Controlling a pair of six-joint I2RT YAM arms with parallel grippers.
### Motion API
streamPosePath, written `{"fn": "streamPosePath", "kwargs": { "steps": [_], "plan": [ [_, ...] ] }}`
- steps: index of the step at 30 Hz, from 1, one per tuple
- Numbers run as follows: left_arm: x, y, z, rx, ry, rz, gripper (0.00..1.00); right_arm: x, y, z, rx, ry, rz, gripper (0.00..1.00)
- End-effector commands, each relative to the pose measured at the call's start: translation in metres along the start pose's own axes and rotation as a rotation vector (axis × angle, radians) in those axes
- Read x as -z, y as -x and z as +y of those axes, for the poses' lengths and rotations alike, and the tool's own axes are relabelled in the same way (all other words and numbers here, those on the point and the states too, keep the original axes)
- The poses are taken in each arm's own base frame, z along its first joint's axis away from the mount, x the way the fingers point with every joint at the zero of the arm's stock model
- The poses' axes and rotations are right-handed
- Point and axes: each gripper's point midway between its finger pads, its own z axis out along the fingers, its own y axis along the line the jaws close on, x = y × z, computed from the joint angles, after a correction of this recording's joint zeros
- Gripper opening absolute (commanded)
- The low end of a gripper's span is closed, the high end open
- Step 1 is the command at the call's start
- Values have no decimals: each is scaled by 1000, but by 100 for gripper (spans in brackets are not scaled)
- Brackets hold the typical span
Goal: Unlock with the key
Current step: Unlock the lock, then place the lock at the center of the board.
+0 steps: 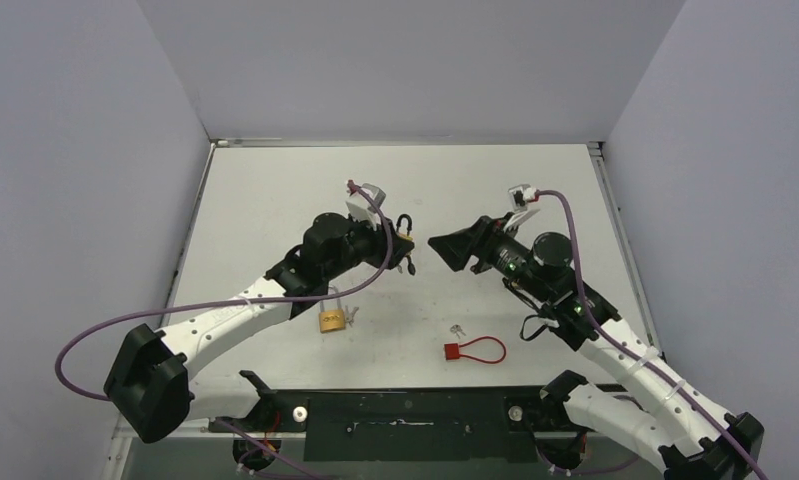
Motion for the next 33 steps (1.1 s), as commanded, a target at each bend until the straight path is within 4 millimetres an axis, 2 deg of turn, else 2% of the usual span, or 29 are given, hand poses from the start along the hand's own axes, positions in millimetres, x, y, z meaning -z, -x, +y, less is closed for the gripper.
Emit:
{"fn": "streamPosePath", "kwargs": {
  "steps": [1,4,7,10,15,18,22,30,33],
  "plan": [
    [29,43,-50,-238,-252,-149,0,-10,28,-13,77,-184,46,75],
    [46,45,-63,-307,-335,-190,0,-16,29,-9,91,-187,103,75],
    [55,43,-72,-374,-399,-208,0,-22,27,5,111,-117,148,74],
    [55,42,-76,-391,-432,-211,0,-28,27,12,114,-87,174,74],
    [52,36,-78,-379,-457,-199,0,-30,27,34,105,6,194,73],
    [56,37,-86,-374,-502,-218,0,-34,25,32,99,0,210,73],
    [61,46,-100,-362,-554,-234,0,-42,23,21,106,-56,229,73],
    [59,39,-98,-367,-563,-221,0,-54,24,31,106,-18,196,78],
    [60,39,-100,-356,-573,-225,0,-60,20,25,118,-47,219,75]
  ]
}}
